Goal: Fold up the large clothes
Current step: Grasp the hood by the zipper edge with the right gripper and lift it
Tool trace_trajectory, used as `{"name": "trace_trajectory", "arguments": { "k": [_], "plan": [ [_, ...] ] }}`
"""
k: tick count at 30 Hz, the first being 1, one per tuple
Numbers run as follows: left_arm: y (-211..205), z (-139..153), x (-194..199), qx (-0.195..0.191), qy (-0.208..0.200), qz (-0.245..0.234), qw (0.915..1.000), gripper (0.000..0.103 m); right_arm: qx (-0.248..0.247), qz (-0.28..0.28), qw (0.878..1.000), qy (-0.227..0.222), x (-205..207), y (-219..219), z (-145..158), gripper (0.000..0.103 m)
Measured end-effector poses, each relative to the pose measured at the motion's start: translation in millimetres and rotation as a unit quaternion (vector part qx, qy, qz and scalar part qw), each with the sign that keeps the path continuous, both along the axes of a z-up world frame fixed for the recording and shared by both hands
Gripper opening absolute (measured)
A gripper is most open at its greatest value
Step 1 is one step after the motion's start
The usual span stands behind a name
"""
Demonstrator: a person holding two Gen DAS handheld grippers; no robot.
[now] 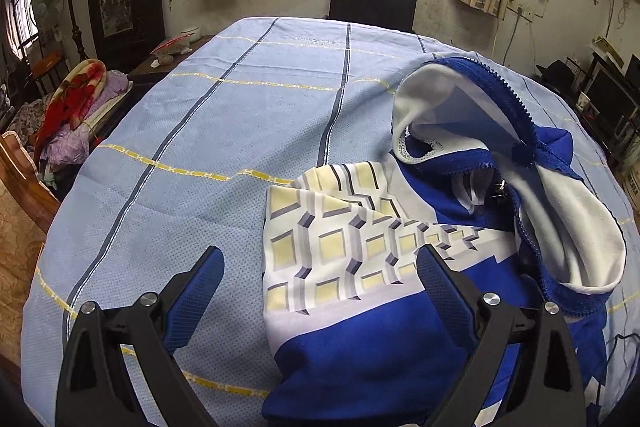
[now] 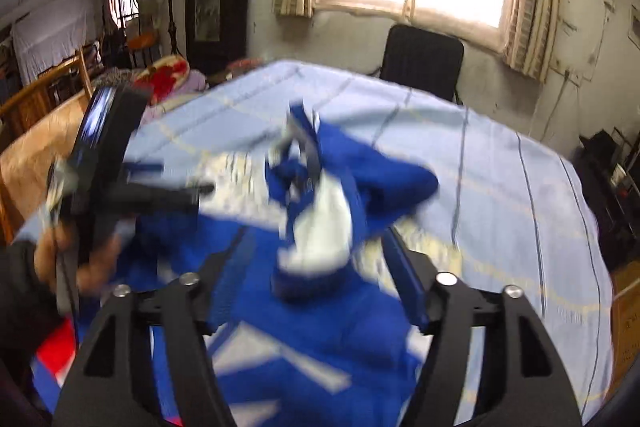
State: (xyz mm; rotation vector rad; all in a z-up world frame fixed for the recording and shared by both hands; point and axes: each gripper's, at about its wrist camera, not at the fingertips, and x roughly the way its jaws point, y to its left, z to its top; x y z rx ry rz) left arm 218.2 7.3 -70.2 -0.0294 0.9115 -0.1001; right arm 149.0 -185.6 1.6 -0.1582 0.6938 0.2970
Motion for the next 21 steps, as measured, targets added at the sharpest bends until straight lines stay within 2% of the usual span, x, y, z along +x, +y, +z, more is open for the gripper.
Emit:
{"name": "trace_trajectory", "arguments": {
  "k": [7,8,9,10,11,15,17,21],
  "plan": [
    [11.4,3.8,4.5,-0.017,0.005,0.009,0.9998,0.097,-0.066,-0.027,0.997,0.006,94.1,44.5,-24.2,0.066],
    [13.1,4.8,4.8,-0.021,0.005,0.01,0.9997,0.097,-0.069,-0.026,0.997,0.016,104.5,47.2,-29.8,0.058],
    [15.5,6.0,5.4,-0.025,0.005,0.012,0.9996,0.097,-0.072,-0.023,0.997,0.031,112.9,48.0,-36.4,0.033],
    [18.3,7.1,5.9,-0.03,0.006,0.013,0.9994,0.097,-0.077,-0.021,0.996,0.047,119.8,49.2,-42.2,0.014],
    [20.9,8.5,6.1,-0.035,0.007,0.013,0.9993,0.097,-0.077,-0.021,0.996,0.05,119.7,47.7,-42.9,0.002],
    [29.6,21.3,1.2,-0.068,0.004,0.003,0.9976,0.096,-0.088,0.036,0.995,-0.011,72.0,55.6,-25.5,0.002],
    [31.8,30.8,-4.6,-0.095,0.001,-0.015,0.9954,0.096,-0.116,0.083,0.989,-0.038,34.8,65.4,-22.0,0.002],
    [29.1,45.0,-28.9,-0.147,-0.01,-0.064,0.9869,0.097,-0.166,0.156,0.972,-0.06,-28.6,80.7,-33.0,0.002]
  ]
}}
